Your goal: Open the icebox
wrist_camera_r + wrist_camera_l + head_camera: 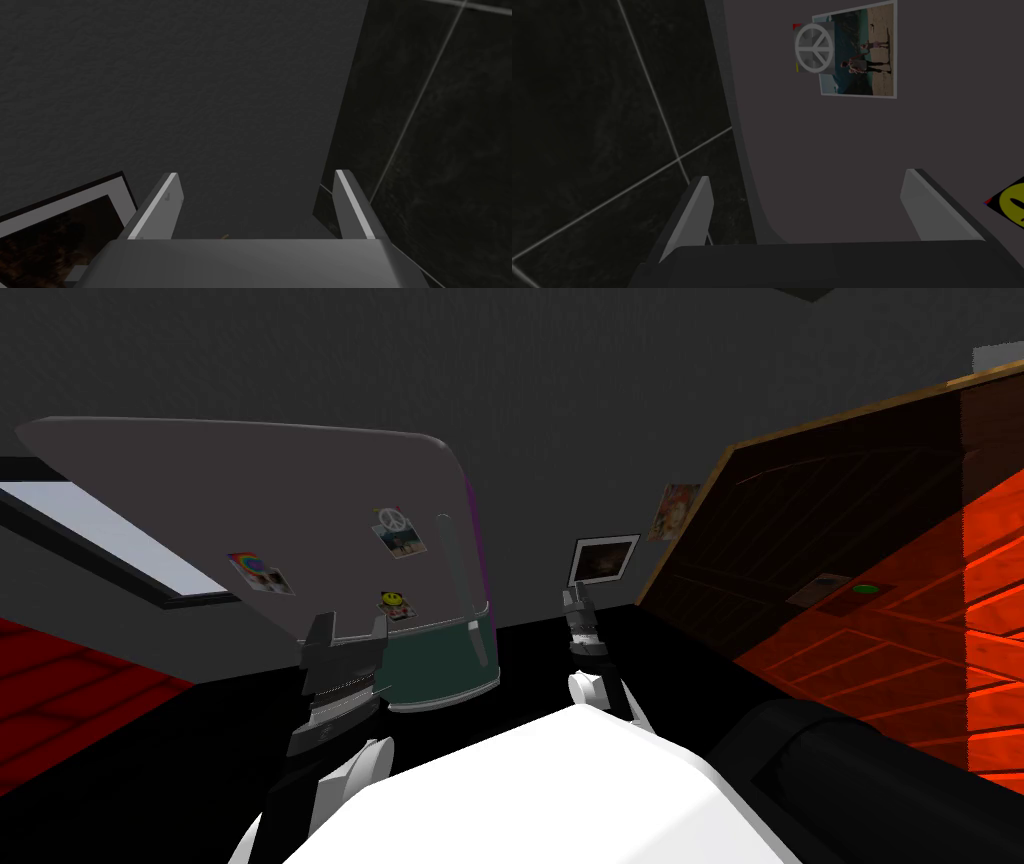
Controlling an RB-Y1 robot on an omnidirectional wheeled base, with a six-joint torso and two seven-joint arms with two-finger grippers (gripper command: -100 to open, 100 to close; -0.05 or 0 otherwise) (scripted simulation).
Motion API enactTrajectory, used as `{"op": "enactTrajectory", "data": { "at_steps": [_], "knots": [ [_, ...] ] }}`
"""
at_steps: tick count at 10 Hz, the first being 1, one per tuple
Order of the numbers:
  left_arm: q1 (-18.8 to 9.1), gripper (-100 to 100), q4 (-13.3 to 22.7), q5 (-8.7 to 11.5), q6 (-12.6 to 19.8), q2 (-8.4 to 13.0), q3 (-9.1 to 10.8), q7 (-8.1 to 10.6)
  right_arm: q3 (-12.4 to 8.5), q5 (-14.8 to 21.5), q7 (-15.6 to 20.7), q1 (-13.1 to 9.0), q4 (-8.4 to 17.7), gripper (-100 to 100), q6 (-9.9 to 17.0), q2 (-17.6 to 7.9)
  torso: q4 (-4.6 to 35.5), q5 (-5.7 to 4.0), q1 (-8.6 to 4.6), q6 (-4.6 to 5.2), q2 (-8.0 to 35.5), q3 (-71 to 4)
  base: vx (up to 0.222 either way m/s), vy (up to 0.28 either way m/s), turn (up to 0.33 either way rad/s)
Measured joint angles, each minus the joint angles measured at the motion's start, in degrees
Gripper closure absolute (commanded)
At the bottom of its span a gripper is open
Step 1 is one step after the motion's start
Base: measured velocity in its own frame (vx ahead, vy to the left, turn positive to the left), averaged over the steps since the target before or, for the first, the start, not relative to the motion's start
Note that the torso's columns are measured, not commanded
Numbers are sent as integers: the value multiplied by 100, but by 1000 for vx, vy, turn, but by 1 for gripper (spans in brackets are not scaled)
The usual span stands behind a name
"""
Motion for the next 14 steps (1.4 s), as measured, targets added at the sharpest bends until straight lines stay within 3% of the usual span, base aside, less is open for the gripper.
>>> {"op": "enactTrajectory", "data": {
  "at_steps": [2,9,10,11,14],
  "knots": [
    [0,0,0,0,0,0,0,0,0,0,0,0,0,0,0,0,600,0,0,0,597,-1200,0,0,0],
    [0,0,-2,0,-1,0,0,0,0,0,0,0,-2,0,-1,0,3537,0,0,0,3539,-7073,0,0,0],
    [0,-100,-2,0,-1,0,0,0,0,0,0,0,-2,0,-1,0,3960,0,0,0,3962,-7919,25,-13,4],
    [-22,-100,67,2,-32,102,0,-4,0,0,0,1,0,0,0,0,4148,0,-3,0,4149,-8317,36,-50,6],
    [-146,-100,455,27,-251,409,15,-29,1,0,0,1,1,0,0,1,4224,-3,-9,0,4221,-8460,57,-69,9]
  ]
}}
